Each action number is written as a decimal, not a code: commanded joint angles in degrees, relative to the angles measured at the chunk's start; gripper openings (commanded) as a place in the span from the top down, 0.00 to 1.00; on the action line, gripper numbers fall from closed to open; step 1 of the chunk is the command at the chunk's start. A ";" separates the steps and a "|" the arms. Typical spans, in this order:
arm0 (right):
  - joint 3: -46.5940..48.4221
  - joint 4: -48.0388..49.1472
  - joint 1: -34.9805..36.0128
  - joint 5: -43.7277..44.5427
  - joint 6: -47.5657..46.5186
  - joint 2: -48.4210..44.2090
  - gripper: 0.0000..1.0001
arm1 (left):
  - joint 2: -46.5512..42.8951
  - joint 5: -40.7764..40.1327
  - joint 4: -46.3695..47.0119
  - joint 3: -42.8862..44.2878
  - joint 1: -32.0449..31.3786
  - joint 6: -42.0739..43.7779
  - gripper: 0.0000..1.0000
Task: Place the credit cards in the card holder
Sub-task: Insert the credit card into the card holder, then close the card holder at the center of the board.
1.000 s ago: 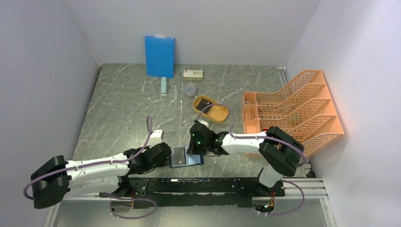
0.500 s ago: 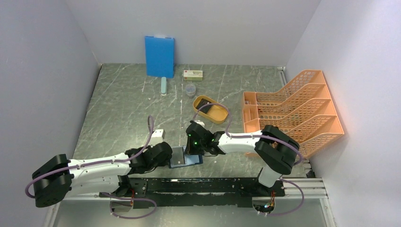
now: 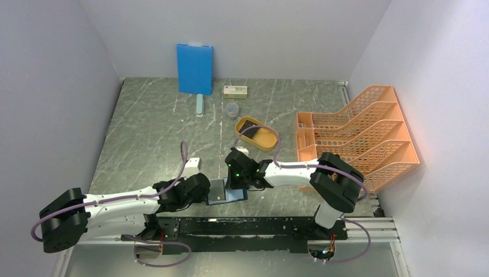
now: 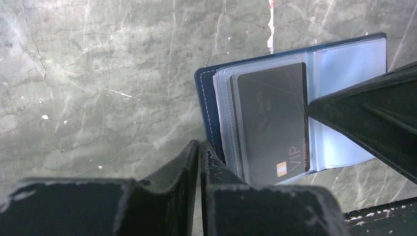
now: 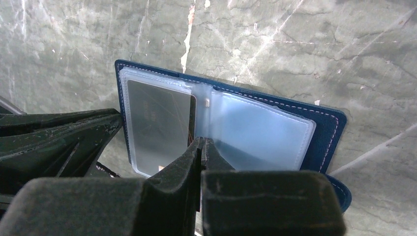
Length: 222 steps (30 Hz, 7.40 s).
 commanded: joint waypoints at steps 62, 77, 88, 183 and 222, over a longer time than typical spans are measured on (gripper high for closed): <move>-9.31 -7.45 -5.59 7.30 -6.07 -18.72 0.53 | -15.86 -1.92 -10.62 0.20 0.35 -4.76 0.68; -11.34 -10.03 -6.52 8.28 -7.28 -20.95 0.99 | -5.77 3.72 0.81 0.53 0.36 2.37 0.70; -6.28 -17.73 -6.83 7.98 -8.60 -32.75 1.00 | 7.49 7.29 10.77 5.80 0.58 6.16 0.75; -10.62 3.93 -8.52 -11.93 -9.45 -14.34 0.74 | 10.40 8.43 15.79 -1.68 4.57 1.12 0.87; -3.48 5.18 -0.89 -4.64 -3.47 3.06 0.68 | -19.70 -7.79 -25.50 16.56 4.58 -2.39 0.88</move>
